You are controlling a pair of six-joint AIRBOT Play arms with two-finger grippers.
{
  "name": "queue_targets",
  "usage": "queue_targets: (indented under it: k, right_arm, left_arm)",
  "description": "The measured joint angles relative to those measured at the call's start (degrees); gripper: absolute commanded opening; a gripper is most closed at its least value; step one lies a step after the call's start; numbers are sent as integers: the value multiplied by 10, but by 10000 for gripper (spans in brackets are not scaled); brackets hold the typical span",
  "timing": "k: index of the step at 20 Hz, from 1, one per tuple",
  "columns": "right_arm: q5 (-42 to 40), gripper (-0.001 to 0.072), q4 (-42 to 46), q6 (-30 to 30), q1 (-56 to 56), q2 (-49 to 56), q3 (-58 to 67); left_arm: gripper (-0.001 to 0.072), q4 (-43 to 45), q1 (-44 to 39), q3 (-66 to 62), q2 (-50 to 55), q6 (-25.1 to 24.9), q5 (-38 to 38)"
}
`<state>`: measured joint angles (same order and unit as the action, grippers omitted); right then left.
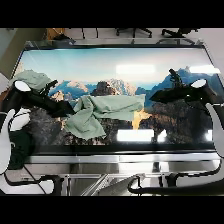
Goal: Fold the shirts.
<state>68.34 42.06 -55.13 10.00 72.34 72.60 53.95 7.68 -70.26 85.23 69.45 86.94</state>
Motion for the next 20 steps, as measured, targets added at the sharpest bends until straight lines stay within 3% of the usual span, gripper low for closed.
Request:
queue_targets:
  k: [7, 12, 13, 14, 17, 18, 20]
  right_arm:
    - [-29, 362, 21, -21, -37, -13, -116]
    - [-87, 361, -4, -23, -92, 8, -147]
    - [-99, 361, -18, -23, -100, 13, -149]
    - [-108, 362, -30, -19, -106, 18, -151]
    - [-134, 361, -67, 1, -117, 31, -153]
    - [-141, 361, -82, 9, -119, 35, -154]
    - [-152, 356, -108, 23, -122, 44, -154]
  left_arm:
    - [688, -42, 17, 311, -164, 6, -137]
    - [686, -98, -28, 399, -172, 0, -282]
    - [557, -106, -35, 399, -164, -1, -294]
    - [383, -109, -40, 394, -153, -6, -310]
    - [99, -110, -47, 363, -117, -16, -334]
    - [16, -110, -49, 349, -106, -21, -332]
    - [16, -112, -50, 324, -92, -26, -328]
